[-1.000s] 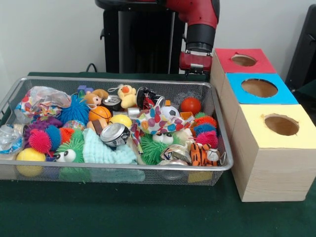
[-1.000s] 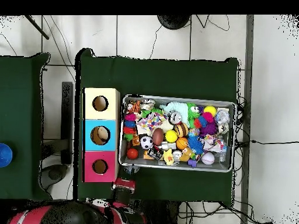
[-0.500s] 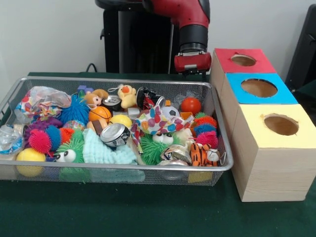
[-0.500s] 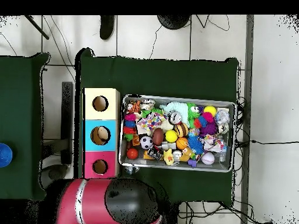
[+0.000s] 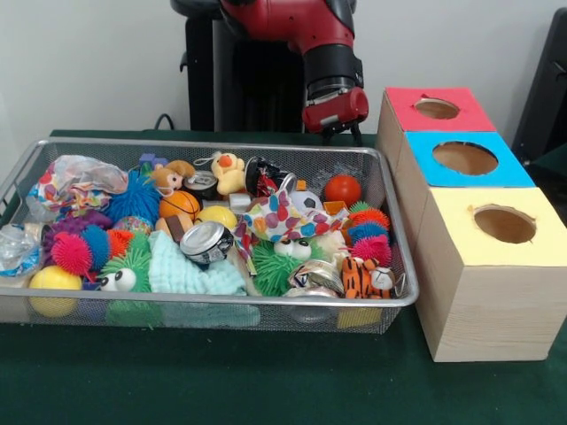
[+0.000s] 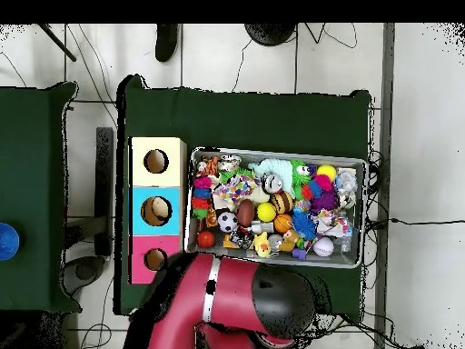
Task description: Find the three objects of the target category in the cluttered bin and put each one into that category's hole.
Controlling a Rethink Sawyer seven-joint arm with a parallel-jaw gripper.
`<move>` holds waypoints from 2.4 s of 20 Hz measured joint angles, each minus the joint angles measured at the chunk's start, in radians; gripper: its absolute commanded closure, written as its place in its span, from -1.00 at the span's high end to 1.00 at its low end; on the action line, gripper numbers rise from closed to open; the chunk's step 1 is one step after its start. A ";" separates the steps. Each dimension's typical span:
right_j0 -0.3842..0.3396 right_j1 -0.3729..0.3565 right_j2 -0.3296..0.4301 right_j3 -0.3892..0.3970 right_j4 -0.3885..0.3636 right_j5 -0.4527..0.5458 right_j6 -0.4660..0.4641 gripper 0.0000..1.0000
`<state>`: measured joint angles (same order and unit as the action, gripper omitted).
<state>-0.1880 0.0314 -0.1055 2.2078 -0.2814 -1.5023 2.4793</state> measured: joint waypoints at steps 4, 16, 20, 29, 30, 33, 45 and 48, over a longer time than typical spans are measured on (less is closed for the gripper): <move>-0.040 0.022 0.009 -0.015 -0.048 -0.018 0.000 1.00; -0.083 0.030 0.049 -0.010 -0.079 -0.027 0.000 1.00; -0.088 0.035 0.056 -0.009 -0.078 -0.034 0.000 1.00; -0.100 0.045 0.066 -0.009 -0.075 -0.057 0.000 1.00; -0.100 0.047 0.066 -0.009 -0.075 -0.059 0.000 1.00; -0.100 0.049 0.068 -0.009 -0.067 -0.066 0.000 1.00; -0.100 0.088 0.083 -0.025 -0.045 -0.147 0.000 1.00; -0.100 0.096 0.083 -0.031 -0.046 -0.160 0.000 1.00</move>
<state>-0.2878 0.1274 -0.0228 2.1766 -0.3269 -1.6622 2.4798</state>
